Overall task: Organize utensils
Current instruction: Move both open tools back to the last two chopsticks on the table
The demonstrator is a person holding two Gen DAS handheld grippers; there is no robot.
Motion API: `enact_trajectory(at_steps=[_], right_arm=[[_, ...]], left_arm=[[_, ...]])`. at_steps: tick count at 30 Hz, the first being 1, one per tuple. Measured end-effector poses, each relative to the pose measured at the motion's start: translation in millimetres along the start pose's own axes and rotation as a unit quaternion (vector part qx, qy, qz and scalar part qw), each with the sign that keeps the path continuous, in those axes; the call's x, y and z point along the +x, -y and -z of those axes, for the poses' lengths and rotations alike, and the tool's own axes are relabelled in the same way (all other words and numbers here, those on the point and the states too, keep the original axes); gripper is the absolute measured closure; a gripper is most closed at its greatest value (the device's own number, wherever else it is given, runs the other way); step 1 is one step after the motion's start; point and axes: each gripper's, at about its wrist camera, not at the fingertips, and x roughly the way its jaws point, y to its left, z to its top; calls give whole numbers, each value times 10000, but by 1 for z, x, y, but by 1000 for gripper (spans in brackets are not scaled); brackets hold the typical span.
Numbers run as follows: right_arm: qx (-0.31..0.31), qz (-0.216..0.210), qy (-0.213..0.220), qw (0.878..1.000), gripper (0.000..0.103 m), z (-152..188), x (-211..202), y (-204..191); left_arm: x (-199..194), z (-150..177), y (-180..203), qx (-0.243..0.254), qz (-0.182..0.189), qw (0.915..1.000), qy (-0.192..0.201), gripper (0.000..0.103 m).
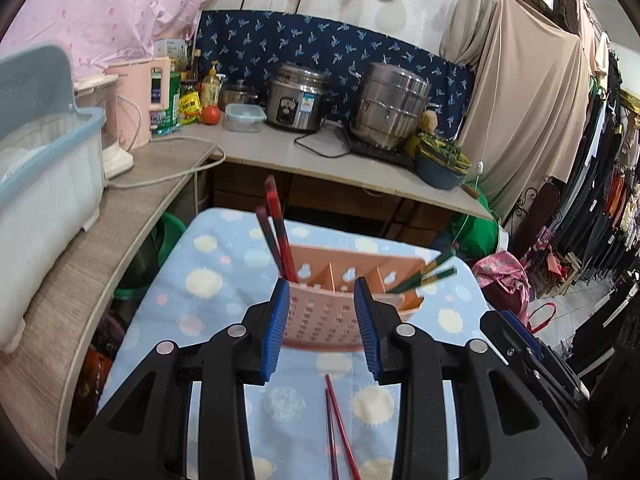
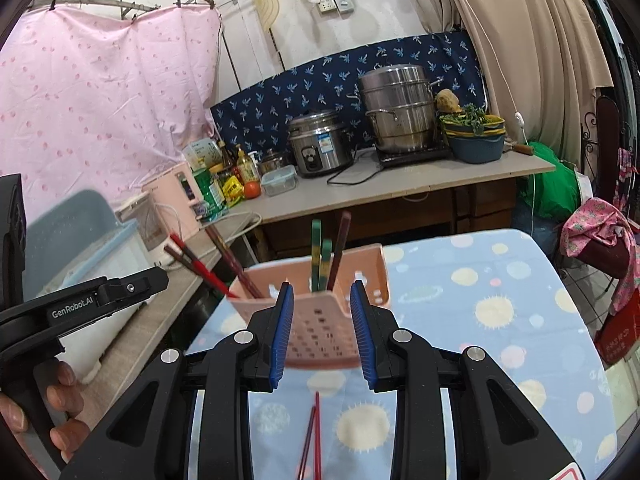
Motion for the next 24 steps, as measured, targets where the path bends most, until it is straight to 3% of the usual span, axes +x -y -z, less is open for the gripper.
enact_trajectory(at_steps=[24], right_arm=[[-209, 42, -1635, 9863, 74, 161, -10, 2]], left_arm=[[18, 145, -13, -100, 37, 9897, -1431, 71]])
